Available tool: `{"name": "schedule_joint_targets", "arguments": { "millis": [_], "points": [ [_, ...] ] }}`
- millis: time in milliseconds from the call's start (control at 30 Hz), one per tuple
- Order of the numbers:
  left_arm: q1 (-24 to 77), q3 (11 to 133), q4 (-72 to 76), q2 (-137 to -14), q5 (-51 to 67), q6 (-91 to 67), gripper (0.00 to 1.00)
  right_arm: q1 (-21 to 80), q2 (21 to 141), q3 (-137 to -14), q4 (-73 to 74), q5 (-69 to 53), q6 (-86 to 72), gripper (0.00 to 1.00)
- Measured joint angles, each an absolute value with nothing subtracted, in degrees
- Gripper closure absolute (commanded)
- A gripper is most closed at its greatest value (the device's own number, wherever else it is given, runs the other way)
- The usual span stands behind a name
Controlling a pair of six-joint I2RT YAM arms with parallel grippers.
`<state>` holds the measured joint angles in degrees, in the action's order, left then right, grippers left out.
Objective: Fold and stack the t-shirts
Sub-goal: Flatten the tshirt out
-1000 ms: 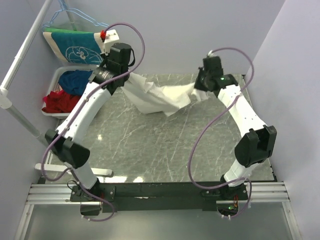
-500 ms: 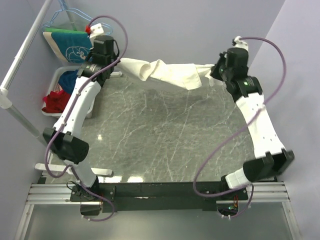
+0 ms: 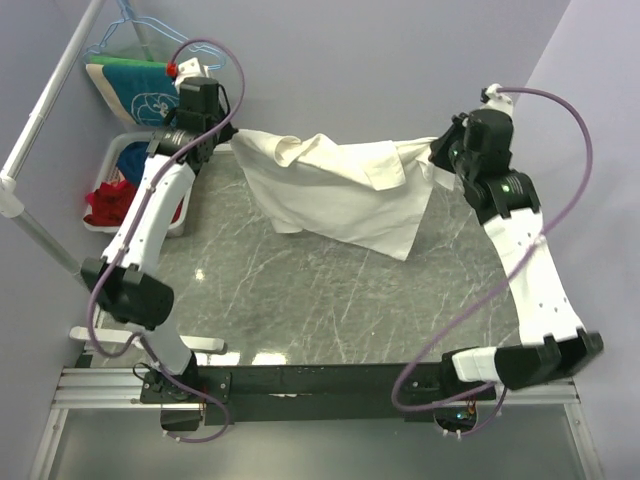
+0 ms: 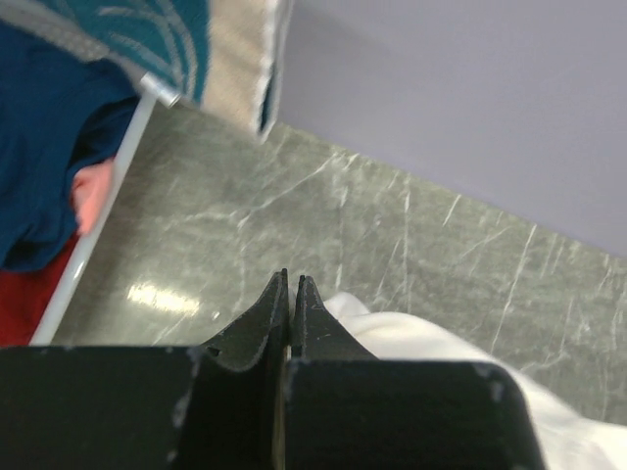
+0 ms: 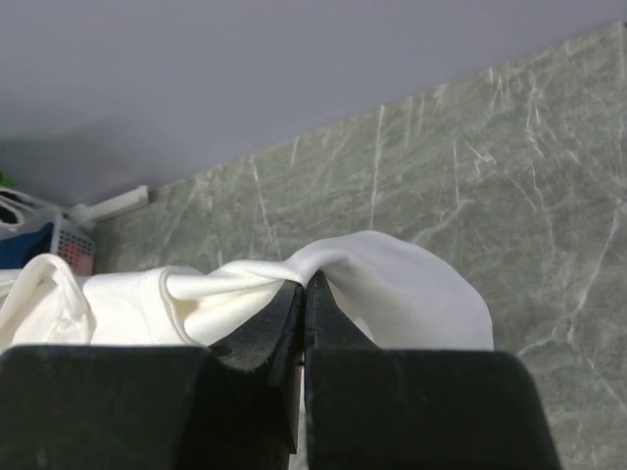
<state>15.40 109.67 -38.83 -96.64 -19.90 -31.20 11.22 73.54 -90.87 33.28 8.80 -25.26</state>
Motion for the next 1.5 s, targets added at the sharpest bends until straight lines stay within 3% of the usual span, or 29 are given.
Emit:
{"name": "schedule_joint_targets", "arguments": {
  "millis": [267,367,600,800,833,867,900,933,1000,1133,1333,1500],
  "points": [
    [14.22,133.12,-39.11,-117.14,-15.49,-31.62,0.99,7.31,90.19,-101.03,33.91,6.96,-26.0,1.0],
    [12.91,136.35,-38.96,-122.1,-12.14,-32.71,0.99,5.82,93.47,-105.1,33.98,6.0,-25.89,1.0],
    [10.72,126.32,-36.34,-117.73,-6.63,-33.89,0.99,5.1,90.04,-104.79,32.42,3.86,-25.71,1.0],
    [11.35,102.96,-31.42,-108.6,-2.42,-34.15,0.99,4.6,81.93,-83.99,29.3,1.52,-29.1,1.0],
    [11.7,99.88,-31.46,-108.22,-2.17,-34.15,0.99,4.54,81.71,-79.77,29.76,0.69,-30.55,0.94],
    [12.34,95.35,-30.57,-108.09,-2.13,-34.2,0.99,4.54,82.04,-75.81,30.7,-0.27,-32.1,0.76],
    [12.93,92.27,-30.46,-108.09,-1.98,-34.28,0.99,4.62,82.81,-72.75,31.35,-0.99,-33.54,0.5],
    [13.93,88.33,-30.57,-108.12,-1.83,-34.39,0.98,4.93,83.88,-69.1,32.36,-1.78,-35.24,0.43],
    [16.14,80.97,-31.44,-108.18,-1.78,-34.87,0.77,6.22,86.13,-63.02,35.64,-2.31,-38.28,0.32],
    [18.87,73.23,-32.62,-108.05,-2.55,-36.07,0.72,11.31,85.25,-57.28,40.32,-1.26,-42.22,0.38],
    [18.28,72.86,-32.75,-106.89,-5.56,-37.19,0.68,14.17,84.18,-62.83,39.99,2.28,-42.44,0.44],
    [18.48,78.06,-33.95,-106.89,-7.88,-37.17,0.52,14.26,88.75,-68.2,37.23,3.33,-40.32,0.44]
  ]
}}
